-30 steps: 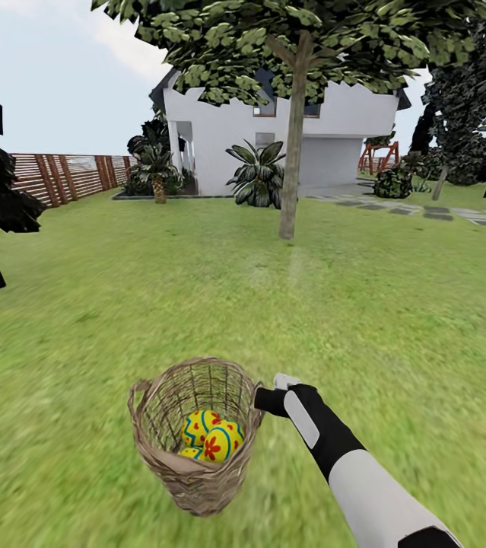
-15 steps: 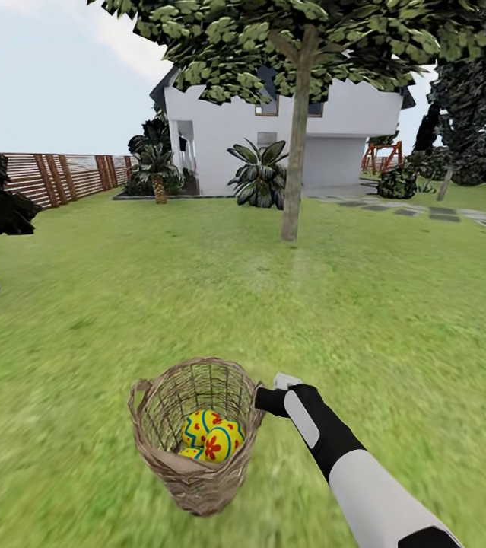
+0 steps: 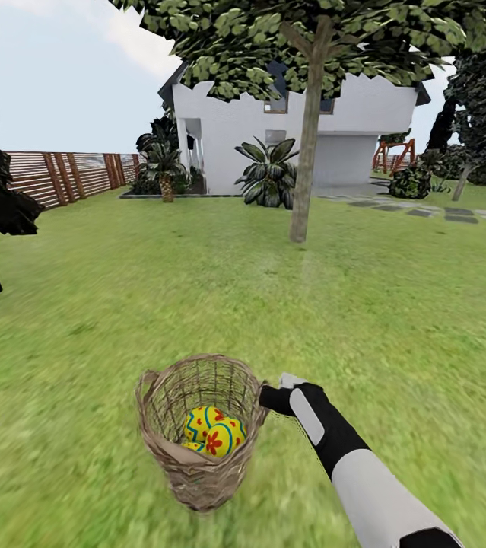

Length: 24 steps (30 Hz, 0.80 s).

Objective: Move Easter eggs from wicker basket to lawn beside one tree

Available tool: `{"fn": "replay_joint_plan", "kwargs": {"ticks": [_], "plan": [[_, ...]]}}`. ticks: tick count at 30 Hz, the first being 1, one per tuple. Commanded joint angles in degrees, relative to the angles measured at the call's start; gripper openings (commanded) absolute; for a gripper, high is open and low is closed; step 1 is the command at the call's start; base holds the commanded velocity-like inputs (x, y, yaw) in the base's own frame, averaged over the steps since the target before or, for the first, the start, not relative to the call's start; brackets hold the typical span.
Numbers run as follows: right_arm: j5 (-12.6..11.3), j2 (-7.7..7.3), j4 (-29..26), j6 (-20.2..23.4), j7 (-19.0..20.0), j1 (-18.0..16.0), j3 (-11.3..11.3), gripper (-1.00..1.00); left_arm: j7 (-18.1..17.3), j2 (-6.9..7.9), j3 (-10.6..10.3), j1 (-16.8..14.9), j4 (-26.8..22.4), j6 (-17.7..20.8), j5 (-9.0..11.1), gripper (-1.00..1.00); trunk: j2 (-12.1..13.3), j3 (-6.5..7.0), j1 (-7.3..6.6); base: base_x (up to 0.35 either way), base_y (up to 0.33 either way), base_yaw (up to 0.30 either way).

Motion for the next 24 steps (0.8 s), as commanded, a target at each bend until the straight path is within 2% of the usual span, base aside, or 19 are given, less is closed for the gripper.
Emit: {"fn": "replay_joint_plan", "kwargs": {"ticks": [1, 4, 5, 7, 9, 14, 15, 18, 19, 21, 24], "plan": [[-1.0, -0.32, -0.1, 0.2, -0.5, 0.0, -0.9, -1.0, 1.9, -2.29, 0.2, -0.1, 0.1, 0.3, 0.0, 1.0, 0.0, -0.06, 0.03, 0.339, 0.0, 0.0], [-1.0, -0.66, -0.1, 0.2, -0.5, 0.0, -1.9, -1.0, 6.3, -7.82, 0.1, 0.0, 0.2, -0.1, 0.0, 1.0, 0.0, -0.06, 0.03, 0.339, 0.0, 0.0], [-1.0, -0.71, -0.1, 0.2, -0.5, 0.0, -2.0, -1.0, 7.1, -10.36, 0.0, 0.1, 1.2, -0.6, 0.0, 1.0, 0.0, -0.06, 0.03, 0.339, 0.0, 0.0], [-1.0, -0.74, -0.1, 0.2, -0.5, 0.0, -2.1, -1.0, 7.6, -12.87, 0.0, 0.3, 2.9, -2.2, 0.0, 1.0, 0.0, -0.06, 0.03, 0.339, 0.0, 0.0], [-1.0, -0.75, -0.1, 0.2, -0.5, 0.0, -1.7, -1.0, 8.0, -14.13, 0.1, 0.4, 5.4, -4.1, 0.0, 1.0, 0.0, -0.06, 0.03, 0.339, 0.0, 0.0], [-1.0, -0.75, -0.1, 0.2, -0.5, 0.0, -1.5, -1.0, 10.3, -14.66, 0.3, 0.4, 9.3, -6.4, 0.5, 1.0, 0.0, -0.06, 0.03, 0.34, 0.0, 0.0], [-1.0, -0.75, -0.1, 0.3, -0.5, 0.0, -1.4, -1.0, 10.6, -14.73, 1.0, 0.4, 9.5, -6.4, 0.6, 1.0, 0.0, -0.06, 0.03, 0.34, 0.0, 0.0], [-1.0, -0.75, -0.1, 0.3, -0.5, 0.0, -1.3, -1.0, 11.4, -14.73, 6.2, 0.4, 11.1, -7.2, 0.2, 1.0, 0.0, -0.06, 0.03, 0.34, 0.0, 0.0], [-1.0, -0.75, -0.1, 0.3, -0.5, 0.0, -1.3, -1.0, 11.5, -14.57, 6.8, 0.4, 11.6, -7.6, 0.2, 1.0, 0.0, -0.06, 0.03, 0.34, 0.0, 0.0], [-0.9, -0.75, -0.1, 0.3, -0.5, 0.0, -1.4, -1.0, 11.6, -14.52, 7.7, 0.4, 15.3, -11.5, 0.2, 1.0, 0.0, -0.06, 0.03, 0.341, 0.0, 0.0], [-0.9, -0.81, -0.1, 0.2, -0.5, 0.0, -1.7, -1.0, 11.5, -14.71, 7.9, 0.4, 20.3, -16.4, 0.1, 1.0, 0.0, -0.06, 0.03, 0.341, 0.0, 0.0]]}}
